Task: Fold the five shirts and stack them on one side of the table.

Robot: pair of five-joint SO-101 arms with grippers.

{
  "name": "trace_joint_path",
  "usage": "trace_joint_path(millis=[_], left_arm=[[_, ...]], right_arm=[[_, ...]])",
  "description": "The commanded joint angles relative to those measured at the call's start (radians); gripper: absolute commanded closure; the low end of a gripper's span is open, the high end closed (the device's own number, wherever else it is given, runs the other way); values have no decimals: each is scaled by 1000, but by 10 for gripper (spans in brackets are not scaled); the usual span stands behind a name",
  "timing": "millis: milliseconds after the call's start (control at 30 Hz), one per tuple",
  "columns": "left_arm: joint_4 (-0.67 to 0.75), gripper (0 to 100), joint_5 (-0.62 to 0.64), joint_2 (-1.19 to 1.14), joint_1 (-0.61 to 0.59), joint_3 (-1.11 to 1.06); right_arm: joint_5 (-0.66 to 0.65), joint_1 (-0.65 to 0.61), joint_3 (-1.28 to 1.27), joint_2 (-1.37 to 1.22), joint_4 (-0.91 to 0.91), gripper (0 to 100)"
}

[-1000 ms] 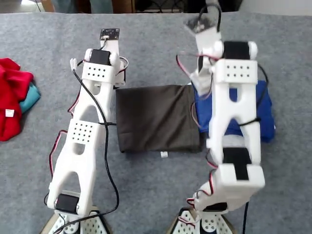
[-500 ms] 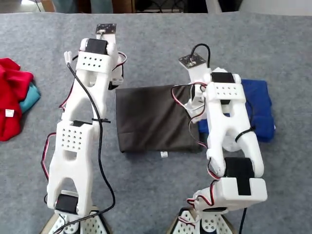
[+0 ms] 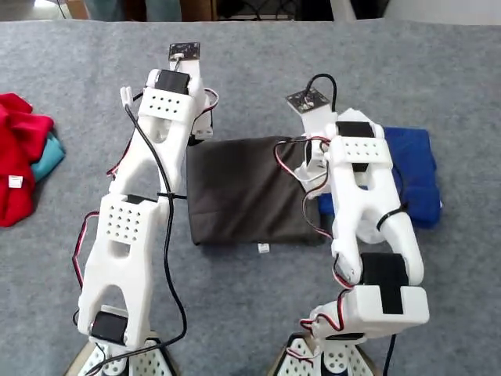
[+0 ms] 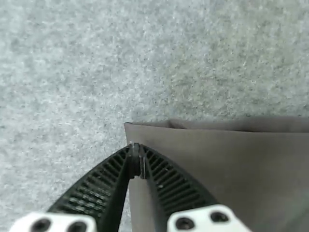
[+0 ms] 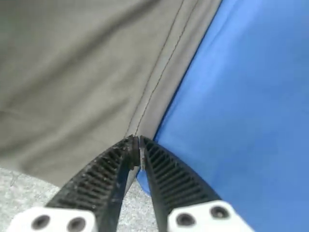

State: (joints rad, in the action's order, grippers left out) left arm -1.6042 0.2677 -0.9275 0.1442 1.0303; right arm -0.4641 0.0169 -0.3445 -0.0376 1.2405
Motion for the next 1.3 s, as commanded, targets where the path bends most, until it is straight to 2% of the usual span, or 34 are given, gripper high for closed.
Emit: trace_joint_path(millis=[0, 200, 400, 533, 733, 867, 1033, 1100, 1267], left_arm=[[34, 971, 6, -17, 1, 44], [95, 971, 3, -149, 25, 48], [46, 971, 6, -178, -7, 125], [46, 971, 5, -178, -8, 130], [51, 971, 2, -178, -8, 136], [51, 971, 2, -178, -8, 136], [51, 971, 2, -178, -7, 136], [51, 971, 2, -178, -7, 136], [48, 971, 2, -178, -7, 137]], right_arm=[[-3, -3, -5, 50, -15, 983], [-3, -3, -5, 53, -35, 983], [-6, -2, -7, 58, -21, 983], [-9, 28, -10, 59, 147, 983], [-11, 152, -8, 68, 351, 983], [-14, 187, -68, 176, 393, 984], [-52, 150, -283, 460, 336, 984], [-3, 129, -378, 572, 259, 984], [362, 8, -538, 717, -25, 977]])
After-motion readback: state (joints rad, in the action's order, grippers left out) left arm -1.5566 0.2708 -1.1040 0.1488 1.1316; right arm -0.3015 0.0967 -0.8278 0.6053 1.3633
